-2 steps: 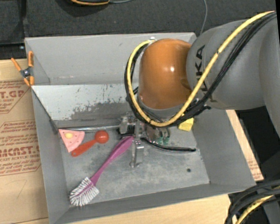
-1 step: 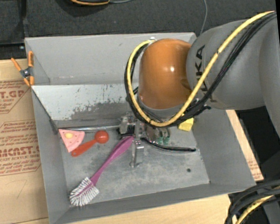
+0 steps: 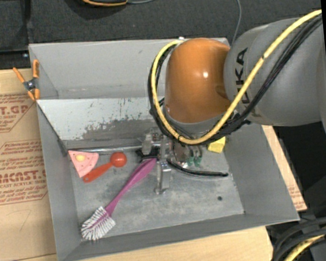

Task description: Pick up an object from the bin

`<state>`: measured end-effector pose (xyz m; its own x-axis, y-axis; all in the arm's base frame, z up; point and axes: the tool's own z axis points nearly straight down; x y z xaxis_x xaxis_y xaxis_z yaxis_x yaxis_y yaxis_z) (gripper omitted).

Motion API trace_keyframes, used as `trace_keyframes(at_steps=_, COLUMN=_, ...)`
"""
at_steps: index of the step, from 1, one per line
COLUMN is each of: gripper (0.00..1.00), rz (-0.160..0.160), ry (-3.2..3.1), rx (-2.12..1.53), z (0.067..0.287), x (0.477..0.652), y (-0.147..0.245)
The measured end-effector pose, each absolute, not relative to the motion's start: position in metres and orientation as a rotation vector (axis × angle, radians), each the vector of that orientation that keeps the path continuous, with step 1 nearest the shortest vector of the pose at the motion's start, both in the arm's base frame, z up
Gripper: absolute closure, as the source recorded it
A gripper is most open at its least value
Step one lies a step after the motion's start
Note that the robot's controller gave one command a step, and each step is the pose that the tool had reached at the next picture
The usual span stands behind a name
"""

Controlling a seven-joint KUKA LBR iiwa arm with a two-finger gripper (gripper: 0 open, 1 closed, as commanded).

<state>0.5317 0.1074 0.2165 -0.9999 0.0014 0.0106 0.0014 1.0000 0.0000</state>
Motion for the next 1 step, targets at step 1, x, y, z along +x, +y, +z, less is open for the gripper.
trace_keyframes(at_steps=1, gripper=0.00, rz=-0.002, ry=-3.121, rx=0.345, z=0.1683, x=0.5475, y=0.1070)
